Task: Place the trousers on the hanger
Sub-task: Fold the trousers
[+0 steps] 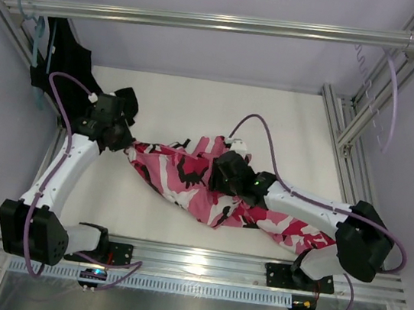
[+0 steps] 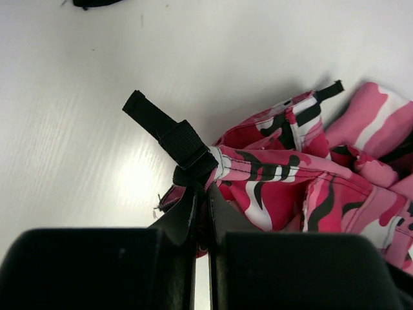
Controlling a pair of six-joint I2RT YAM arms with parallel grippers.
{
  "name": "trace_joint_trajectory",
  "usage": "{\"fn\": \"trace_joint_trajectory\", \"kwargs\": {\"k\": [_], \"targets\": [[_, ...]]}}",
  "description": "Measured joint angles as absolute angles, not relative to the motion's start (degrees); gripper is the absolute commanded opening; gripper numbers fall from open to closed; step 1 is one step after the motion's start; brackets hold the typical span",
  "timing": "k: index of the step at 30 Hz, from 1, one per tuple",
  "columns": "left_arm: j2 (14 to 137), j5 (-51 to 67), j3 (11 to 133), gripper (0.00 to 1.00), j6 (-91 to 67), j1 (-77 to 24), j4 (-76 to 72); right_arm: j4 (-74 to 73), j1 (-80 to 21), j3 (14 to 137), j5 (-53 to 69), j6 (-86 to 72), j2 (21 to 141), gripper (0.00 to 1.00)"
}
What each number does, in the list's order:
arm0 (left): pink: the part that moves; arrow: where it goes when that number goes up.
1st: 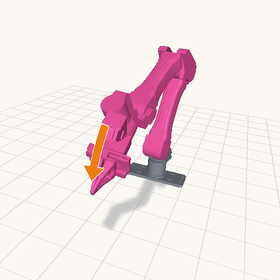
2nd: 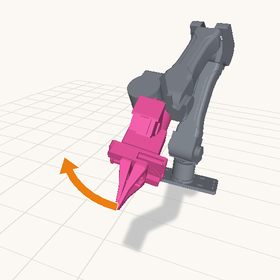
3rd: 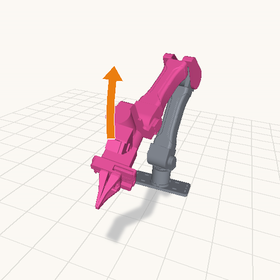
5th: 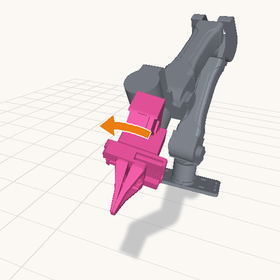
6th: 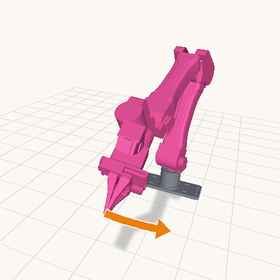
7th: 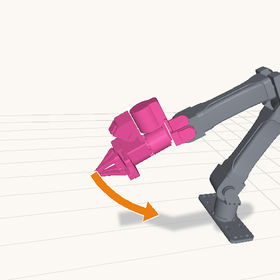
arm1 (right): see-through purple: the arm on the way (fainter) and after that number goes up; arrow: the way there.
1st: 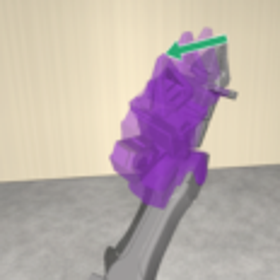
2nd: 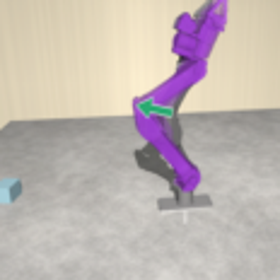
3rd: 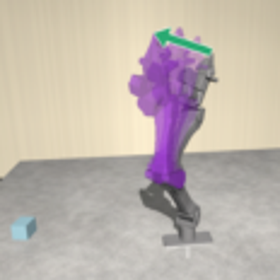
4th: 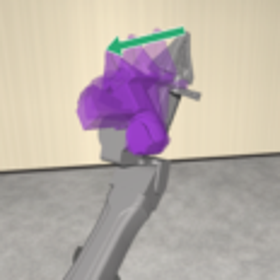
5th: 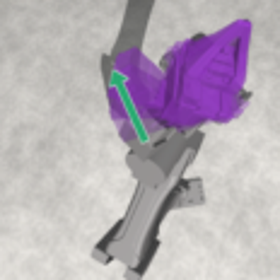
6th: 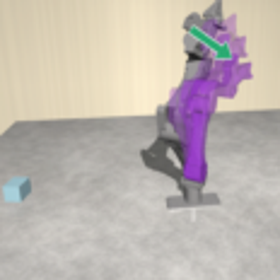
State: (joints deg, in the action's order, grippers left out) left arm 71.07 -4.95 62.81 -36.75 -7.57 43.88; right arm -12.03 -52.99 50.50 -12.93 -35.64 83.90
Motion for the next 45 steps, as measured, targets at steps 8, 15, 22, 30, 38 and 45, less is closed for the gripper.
{"fn": "trace_joint_trajectory", "kwargs": {"k": [8,15,22,30,38,45], "targets": [[70.5,-7.5,61.4,0.0,-35.8,-7.6,44.8,-27.1,-38.1,67.2,-22.2,-49.8,84.7,0.56],[69.1,-6.8,60.1,0.0,-35.5,-7.6,44.5,-29.5,-32.6,82.1,-18.5,-49.5,102.8,0.56],[69.1,-5.9,60.1,0.0,-35.3,-7.6,44.4,-24.8,-32.1,80.5,-10.0,-39.7,108.5,0.56],[69.1,-5.1,60.1,0.0,-35.3,-7.5,43.8,-20.7,-32.1,80.8,-6.7,-33.3,109.9,0.49],[69.1,-5.4,60.1,0.0,-35.3,-7.5,43.5,-23.6,-32.0,81.3,-10.0,-31.6,114.0,0.04],[68.8,-12.5,63.2,0.0,-34.4,-7.1,47.1,-35.0,-29.6,80.9,-21.8,-33.1,106.6,0.04]]}}
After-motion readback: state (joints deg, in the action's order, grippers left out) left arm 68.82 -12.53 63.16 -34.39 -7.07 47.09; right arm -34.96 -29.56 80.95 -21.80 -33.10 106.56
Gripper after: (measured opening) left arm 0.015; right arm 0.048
